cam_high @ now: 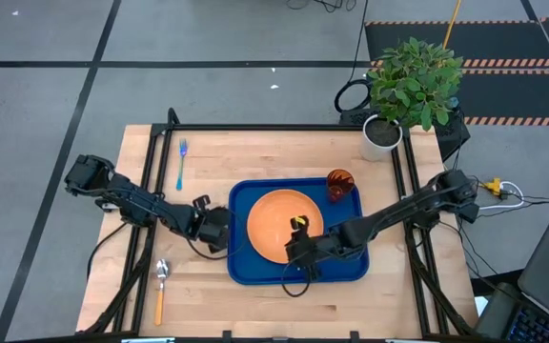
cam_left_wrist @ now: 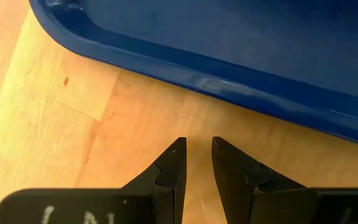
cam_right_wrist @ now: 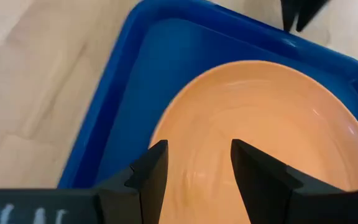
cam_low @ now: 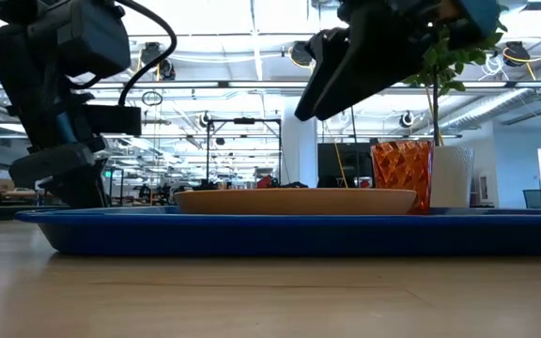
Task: Pick and place plate/cup/fork/spoon on tray
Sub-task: Adjust the orange plate on the blue tray
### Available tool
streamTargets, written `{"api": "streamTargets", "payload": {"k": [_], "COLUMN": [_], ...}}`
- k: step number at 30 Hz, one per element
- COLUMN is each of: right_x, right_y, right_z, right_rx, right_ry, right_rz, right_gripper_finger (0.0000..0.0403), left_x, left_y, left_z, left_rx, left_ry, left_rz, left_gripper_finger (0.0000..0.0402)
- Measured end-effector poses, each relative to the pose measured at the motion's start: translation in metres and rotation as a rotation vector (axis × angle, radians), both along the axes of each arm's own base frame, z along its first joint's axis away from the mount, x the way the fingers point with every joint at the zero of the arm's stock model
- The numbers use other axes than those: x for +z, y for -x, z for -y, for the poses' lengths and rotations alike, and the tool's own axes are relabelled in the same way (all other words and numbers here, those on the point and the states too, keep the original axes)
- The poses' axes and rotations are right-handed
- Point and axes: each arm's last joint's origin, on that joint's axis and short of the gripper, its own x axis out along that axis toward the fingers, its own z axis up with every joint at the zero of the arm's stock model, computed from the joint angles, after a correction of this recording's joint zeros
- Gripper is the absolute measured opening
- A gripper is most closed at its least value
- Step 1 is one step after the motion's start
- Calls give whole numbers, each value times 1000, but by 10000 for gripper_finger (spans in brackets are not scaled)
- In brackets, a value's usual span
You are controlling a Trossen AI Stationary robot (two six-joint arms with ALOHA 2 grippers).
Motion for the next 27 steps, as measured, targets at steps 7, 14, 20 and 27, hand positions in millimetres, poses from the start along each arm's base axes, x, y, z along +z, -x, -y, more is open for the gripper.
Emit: {"api": "streamTargets", "payload": {"k": [7, 14, 20, 27], "right_x": [-45, -56, -45, -47], "right_y": [-7, -2, 11, 28], "right_z": [17, 21, 18, 15], "right_rx": [-69, -139, -184, -254], "right_ry": [97, 89, 75, 51], "right_rz": [-194, -282, -330, -380], "right_gripper_finger": [169, 169, 169, 169], "left_x": [0, 0, 0, 0], "left_y": [-1, 0, 1, 2], "left_z": [1, 6, 9, 11], "left_rx": [-3, -23, -24, -23], "left_ry": [4, 5, 10, 13], "left_rz": [11, 14, 19, 22], "left_gripper_finger": [81, 81, 81, 81]}}
